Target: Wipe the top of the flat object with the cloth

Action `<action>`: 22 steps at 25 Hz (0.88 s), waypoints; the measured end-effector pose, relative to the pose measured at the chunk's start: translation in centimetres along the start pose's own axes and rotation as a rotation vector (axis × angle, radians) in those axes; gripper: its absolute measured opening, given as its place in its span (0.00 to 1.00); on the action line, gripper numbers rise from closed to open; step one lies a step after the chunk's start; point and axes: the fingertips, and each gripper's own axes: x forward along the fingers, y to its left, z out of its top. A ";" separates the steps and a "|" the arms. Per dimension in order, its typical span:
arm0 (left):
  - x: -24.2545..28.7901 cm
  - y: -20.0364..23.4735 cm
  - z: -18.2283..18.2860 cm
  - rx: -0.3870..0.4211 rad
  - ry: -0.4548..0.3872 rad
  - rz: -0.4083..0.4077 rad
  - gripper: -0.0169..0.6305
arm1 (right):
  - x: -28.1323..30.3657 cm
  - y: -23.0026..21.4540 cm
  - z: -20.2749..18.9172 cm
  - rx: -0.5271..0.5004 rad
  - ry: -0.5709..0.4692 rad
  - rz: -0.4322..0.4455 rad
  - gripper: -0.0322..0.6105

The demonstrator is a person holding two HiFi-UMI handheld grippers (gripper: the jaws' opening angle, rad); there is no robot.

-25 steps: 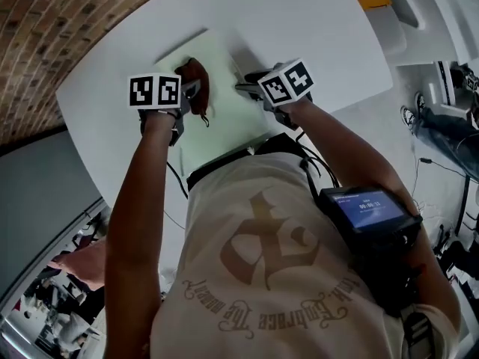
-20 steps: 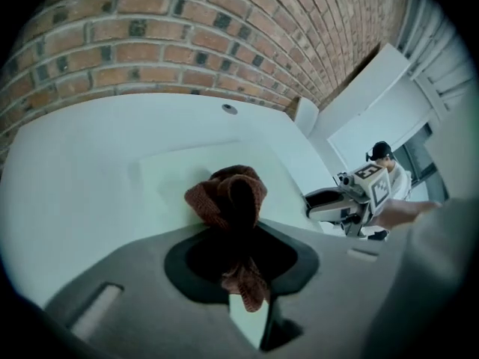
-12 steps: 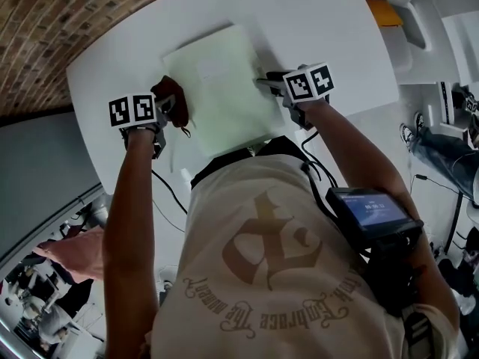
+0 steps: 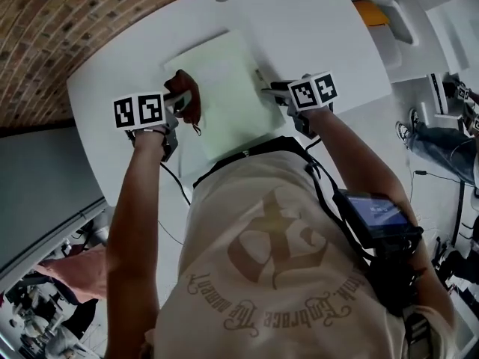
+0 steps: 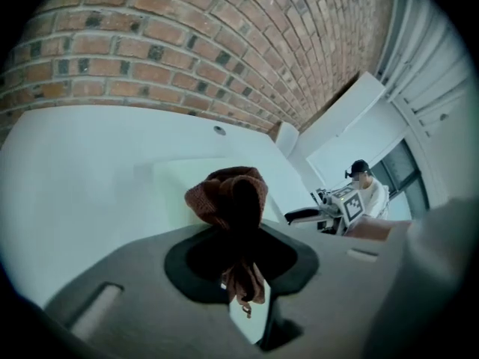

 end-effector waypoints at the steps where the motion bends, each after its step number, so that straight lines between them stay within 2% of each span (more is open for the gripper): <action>1: 0.6 -1.2 0.6 0.020 -0.001 -0.029 0.15 | 0.0 0.1 -0.4 0.010 0.000 -0.005 0.35; 6: 5.0 -7.1 2.0 0.117 0.058 -0.145 0.15 | -0.3 0.2 -2.7 0.054 0.021 -0.056 0.34; 10: 8.7 -10.0 2.9 0.129 0.098 -0.197 0.15 | -0.1 0.3 -2.9 0.068 0.026 -0.082 0.32; 17: 14.7 -12.9 1.9 0.175 0.208 -0.222 0.15 | -0.2 0.2 -2.9 0.044 0.025 -0.086 0.32; 22: 15.3 -11.6 0.6 0.208 0.264 -0.174 0.15 | -0.6 0.2 -3.2 0.050 0.020 -0.075 0.32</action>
